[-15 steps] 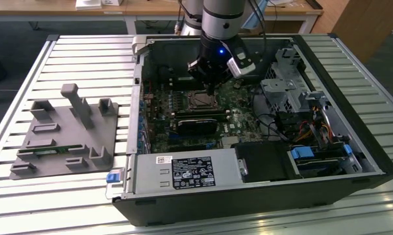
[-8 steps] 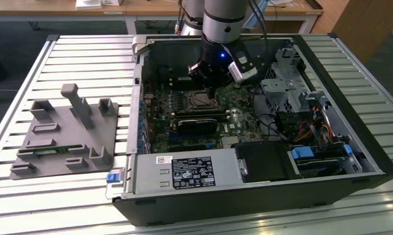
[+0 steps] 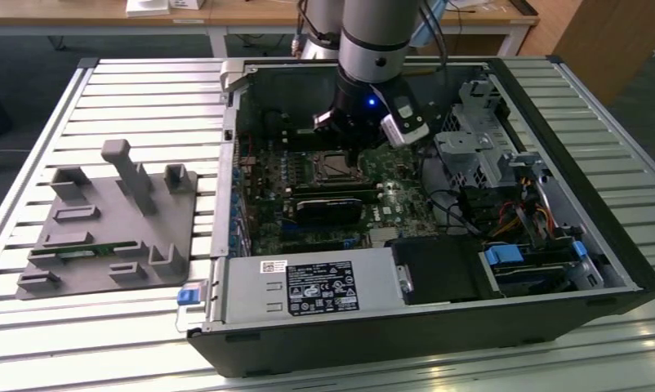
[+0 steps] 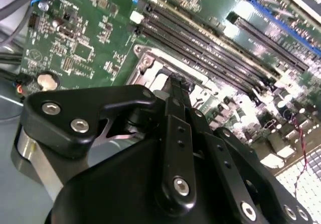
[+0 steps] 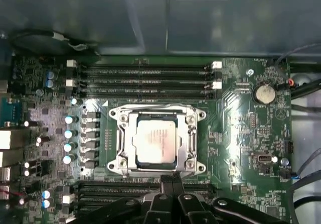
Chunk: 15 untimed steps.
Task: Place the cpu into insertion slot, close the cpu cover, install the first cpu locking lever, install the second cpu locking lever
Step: 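Install the second cpu locking lever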
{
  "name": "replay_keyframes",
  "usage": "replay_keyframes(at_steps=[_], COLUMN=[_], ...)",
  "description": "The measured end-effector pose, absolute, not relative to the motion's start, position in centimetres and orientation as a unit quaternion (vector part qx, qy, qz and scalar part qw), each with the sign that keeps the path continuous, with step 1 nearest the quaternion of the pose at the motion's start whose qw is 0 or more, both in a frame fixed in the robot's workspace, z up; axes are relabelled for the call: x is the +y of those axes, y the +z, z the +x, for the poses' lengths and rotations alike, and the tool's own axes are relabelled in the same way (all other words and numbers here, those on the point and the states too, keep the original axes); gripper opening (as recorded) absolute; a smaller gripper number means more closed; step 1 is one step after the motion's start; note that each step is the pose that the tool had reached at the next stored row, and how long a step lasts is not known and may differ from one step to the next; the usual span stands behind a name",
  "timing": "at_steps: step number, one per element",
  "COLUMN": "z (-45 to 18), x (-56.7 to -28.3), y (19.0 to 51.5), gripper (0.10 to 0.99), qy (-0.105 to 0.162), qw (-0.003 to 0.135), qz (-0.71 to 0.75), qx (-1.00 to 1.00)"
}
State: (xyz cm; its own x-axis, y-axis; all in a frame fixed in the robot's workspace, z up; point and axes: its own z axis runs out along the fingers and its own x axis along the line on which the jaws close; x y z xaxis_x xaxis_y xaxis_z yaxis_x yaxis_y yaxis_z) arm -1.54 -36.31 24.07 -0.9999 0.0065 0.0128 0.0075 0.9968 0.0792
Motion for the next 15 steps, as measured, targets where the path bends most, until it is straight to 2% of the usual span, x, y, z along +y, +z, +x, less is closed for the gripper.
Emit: replay_keyframes(at_steps=[8,15], z=[-2.6,-2.8], x=[-37.1,-37.7], y=[23.4,23.2], gripper=[0.106,0.106], qy=[-0.040,-0.053], qw=[0.006,0.006], qz=[-0.003,-0.003], qx=[-0.999,-0.999])
